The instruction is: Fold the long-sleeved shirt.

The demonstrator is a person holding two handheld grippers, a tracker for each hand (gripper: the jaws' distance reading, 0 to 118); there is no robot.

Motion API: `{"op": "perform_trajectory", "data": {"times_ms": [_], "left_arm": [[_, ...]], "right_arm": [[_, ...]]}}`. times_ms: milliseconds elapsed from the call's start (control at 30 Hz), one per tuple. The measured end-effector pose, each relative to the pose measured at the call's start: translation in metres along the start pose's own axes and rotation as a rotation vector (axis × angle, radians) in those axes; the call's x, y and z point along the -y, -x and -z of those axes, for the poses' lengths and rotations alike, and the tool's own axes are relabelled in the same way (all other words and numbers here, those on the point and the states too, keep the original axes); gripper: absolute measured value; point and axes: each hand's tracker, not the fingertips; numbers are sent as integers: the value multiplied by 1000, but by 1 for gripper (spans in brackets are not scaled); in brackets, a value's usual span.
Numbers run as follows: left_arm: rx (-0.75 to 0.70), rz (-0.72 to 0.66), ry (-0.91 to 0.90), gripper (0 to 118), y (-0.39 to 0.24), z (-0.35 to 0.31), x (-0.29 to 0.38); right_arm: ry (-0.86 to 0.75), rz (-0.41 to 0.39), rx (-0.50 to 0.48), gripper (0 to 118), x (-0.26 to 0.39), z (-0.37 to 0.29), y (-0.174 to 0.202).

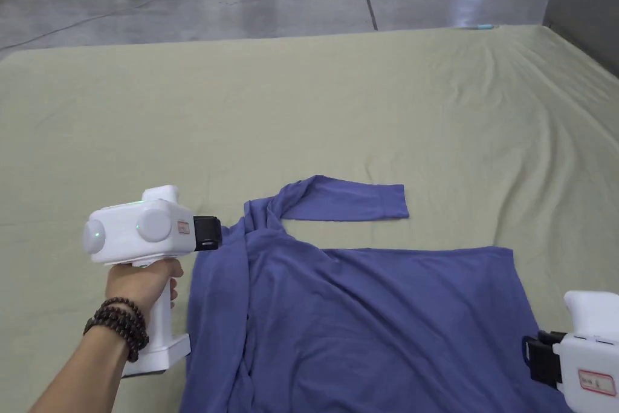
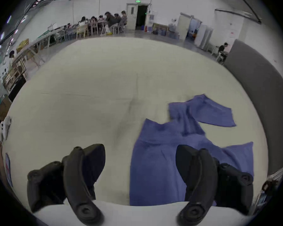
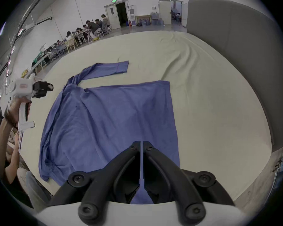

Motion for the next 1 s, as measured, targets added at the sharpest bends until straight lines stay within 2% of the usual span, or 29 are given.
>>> {"op": "perform_trajectory", "data": {"times_ms": [67,233,267,300,333,367,400,500,567,667,733,900,1000], "left_arm": [[-52,-23,33,99,-4,20,-5],[-5,29,93,97,-26,42,5],[-46,56,85,88,-32,42,11],[-37,79,76,70,-37,40,17],[-97,133,44,45,-41,38,16],[-138,188,38,16,-43,37,15],[-150,219,39,2,-46,36,18],[-89,165,28,2,-29,27,16],[-65,128,-48,2,-21,0,16],[0,132,-121,2,-13,-65,26],[125,149,-177,2,-14,-114,47],[318,127,-145,2,-25,-199,119],[478,130,-47,2,-38,-217,163]], "right_arm": [[18,6,2,5,1,8,-1],[52,5,13,5,5,21,-4],[58,3,17,5,6,22,-3],[62,-1,21,5,6,23,-2],[65,-5,26,5,6,23,-2],[66,-7,28,5,6,24,-2],[66,-7,27,5,6,23,-2],[68,-7,18,5,5,22,-1],[61,-18,20,5,5,19,2],[45,-17,10,5,4,11,2],[32,-15,-1,5,4,8,3],[21,-6,-13,5,5,6,7],[21,0,-30,5,7,4,9]]}}
